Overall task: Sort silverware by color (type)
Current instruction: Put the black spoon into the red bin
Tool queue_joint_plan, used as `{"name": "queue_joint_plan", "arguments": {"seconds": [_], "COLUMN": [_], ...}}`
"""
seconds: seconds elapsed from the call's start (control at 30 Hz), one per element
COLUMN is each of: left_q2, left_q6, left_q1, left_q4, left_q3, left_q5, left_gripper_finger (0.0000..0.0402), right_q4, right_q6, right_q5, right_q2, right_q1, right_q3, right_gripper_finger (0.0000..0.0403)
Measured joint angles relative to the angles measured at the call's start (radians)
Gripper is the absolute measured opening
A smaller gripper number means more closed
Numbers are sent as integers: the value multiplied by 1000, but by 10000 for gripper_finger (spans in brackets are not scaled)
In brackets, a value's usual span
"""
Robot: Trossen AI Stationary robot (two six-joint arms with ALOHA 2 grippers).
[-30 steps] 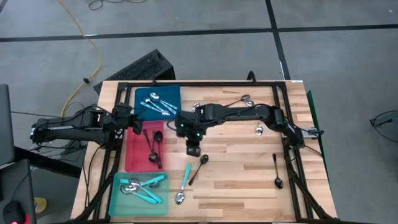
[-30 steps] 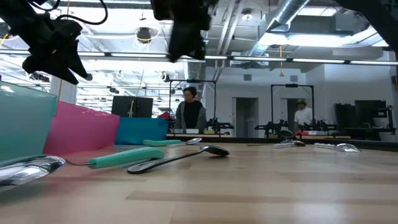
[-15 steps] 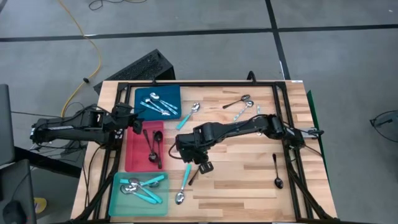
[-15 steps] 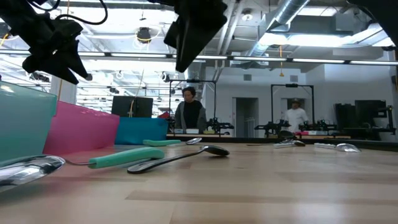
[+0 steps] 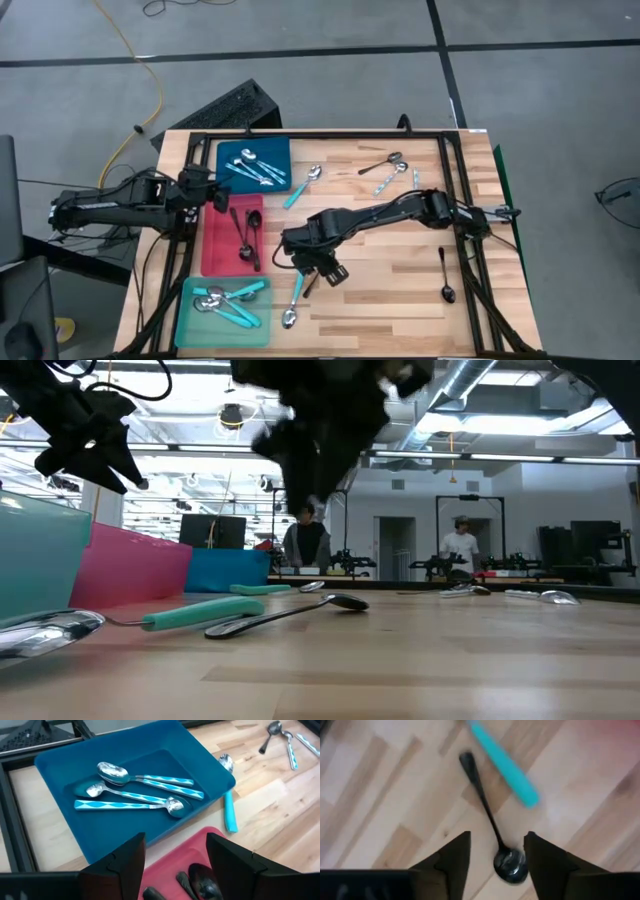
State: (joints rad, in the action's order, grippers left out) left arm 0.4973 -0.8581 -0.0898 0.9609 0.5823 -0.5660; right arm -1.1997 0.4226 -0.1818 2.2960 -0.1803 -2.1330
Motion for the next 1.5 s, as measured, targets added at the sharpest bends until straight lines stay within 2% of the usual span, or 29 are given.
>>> {"name": "queue_joint_plan", "arguments": {"seconds": [0.17, 0.73, 0.9, 1.1, 1.27, 1.5], "left_q2": [0, 0, 0, 0, 0, 0], "left_q6": [-3, -3, -3, -3, -3, -3], "left_q1": [0, 0, 0, 0, 0, 0], "left_q4": [0, 30, 38, 38, 38, 38], "left_q3": [0, 0, 0, 0, 0, 0], "left_q5": [-15, -14, -14, -14, -14, -14], "left_gripper_finger": [195, 195, 195, 195, 195, 195], "right_q4": [40, 220, 290, 307, 316, 323], "right_q6": [51, 12, -37, -75, -101, -135], "right_q5": [-2, -1, 52, 57, 62, 64], "right_q2": [1, 0, -1, -4, -4, -2], "right_q1": [7, -4, -16, -22, -22, -21], "right_q3": [57, 254, 311, 324, 325, 325], "right_gripper_finger": [239, 239, 239, 237, 205, 121]}}
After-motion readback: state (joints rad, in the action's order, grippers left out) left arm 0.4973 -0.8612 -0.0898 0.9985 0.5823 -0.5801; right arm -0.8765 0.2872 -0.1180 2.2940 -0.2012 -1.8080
